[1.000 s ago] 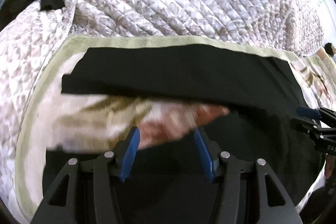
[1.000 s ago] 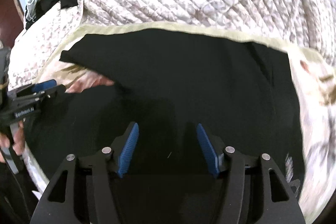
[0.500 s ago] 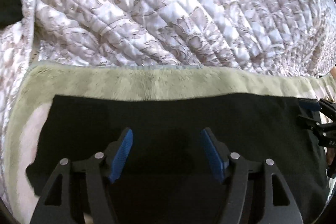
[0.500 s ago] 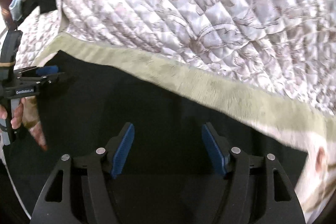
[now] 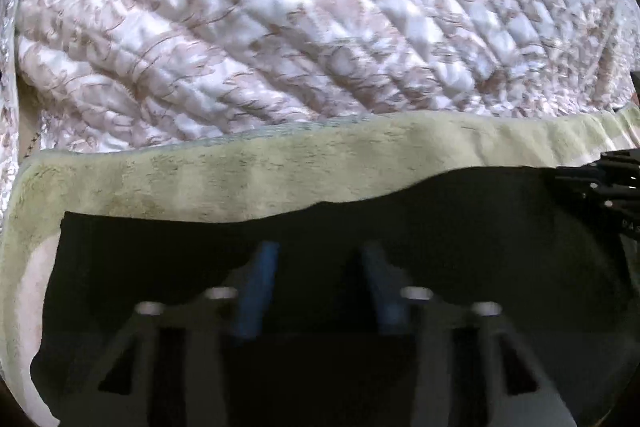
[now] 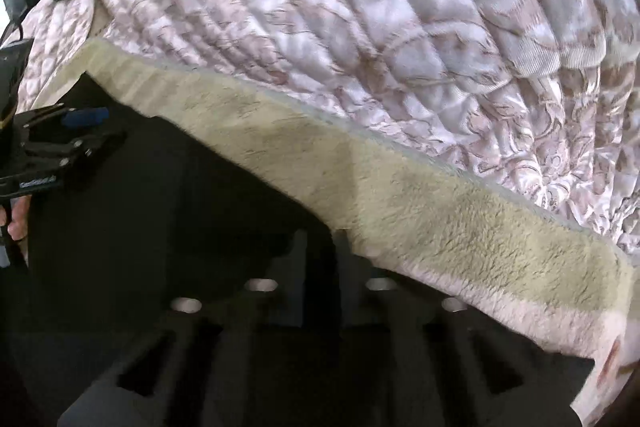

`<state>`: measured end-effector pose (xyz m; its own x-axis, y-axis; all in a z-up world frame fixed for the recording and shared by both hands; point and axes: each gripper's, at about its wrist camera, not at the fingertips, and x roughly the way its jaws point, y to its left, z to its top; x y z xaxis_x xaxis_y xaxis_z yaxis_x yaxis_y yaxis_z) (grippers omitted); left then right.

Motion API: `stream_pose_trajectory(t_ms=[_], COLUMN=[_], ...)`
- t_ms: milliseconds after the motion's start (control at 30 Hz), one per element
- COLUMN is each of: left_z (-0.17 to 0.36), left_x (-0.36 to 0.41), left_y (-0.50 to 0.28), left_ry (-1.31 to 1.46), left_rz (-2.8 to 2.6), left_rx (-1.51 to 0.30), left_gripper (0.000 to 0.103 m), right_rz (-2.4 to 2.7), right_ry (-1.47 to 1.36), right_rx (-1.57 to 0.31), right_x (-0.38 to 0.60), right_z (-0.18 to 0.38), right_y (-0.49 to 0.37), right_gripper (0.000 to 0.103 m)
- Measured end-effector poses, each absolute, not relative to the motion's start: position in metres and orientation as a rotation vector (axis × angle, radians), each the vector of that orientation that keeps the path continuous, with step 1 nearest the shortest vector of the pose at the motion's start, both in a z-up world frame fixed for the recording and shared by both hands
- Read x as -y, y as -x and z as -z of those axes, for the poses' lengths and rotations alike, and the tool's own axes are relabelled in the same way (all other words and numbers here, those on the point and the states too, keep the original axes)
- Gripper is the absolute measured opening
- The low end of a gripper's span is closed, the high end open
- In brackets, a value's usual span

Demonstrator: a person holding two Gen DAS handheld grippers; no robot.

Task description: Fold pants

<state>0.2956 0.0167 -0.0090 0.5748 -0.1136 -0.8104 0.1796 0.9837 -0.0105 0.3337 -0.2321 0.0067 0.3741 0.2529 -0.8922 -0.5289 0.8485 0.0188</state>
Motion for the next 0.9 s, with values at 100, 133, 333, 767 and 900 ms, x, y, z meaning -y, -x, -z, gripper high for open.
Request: stream_pose_trajectory(t_ms=[100, 133, 333, 767, 900], left_z=[-0.002, -0.008, -0.065, -0.021, -0.019], left_x=[-0.013, -0.015, -0.041, -0.044, -0.052], left_y=[-0.286, -0.281, -0.209, -0.007, 0.011], left_ry=[-0.081, -0.061, 0.061, 0.133, 0.162], left_rz=[0.121, 0.12, 0.174, 0.258, 0.243], left_rx=[-0.918, -0.905, -0.776, -0.909, -0.934], left_gripper=[0.004, 0.004, 0.004, 0.005, 0.007], right_rz=[-0.488, -0.486, -0.503, -0.45, -0.443], right_ry=[0.336, 0.329, 0.253, 0.002, -0.142], right_rx=[-1.034, -1.013, -0.852, -1.1, -1.072], right_x=[0.224, 0.224, 0.244, 0.279, 0.294], right_z=[-0.02, -0.027, -0.096, -0.04, -0.045], right_y=[-0.318, -0.313, -0.236, -0.018, -0.005], right_gripper=[0.008, 0.008, 0.008, 0.012, 0.033])
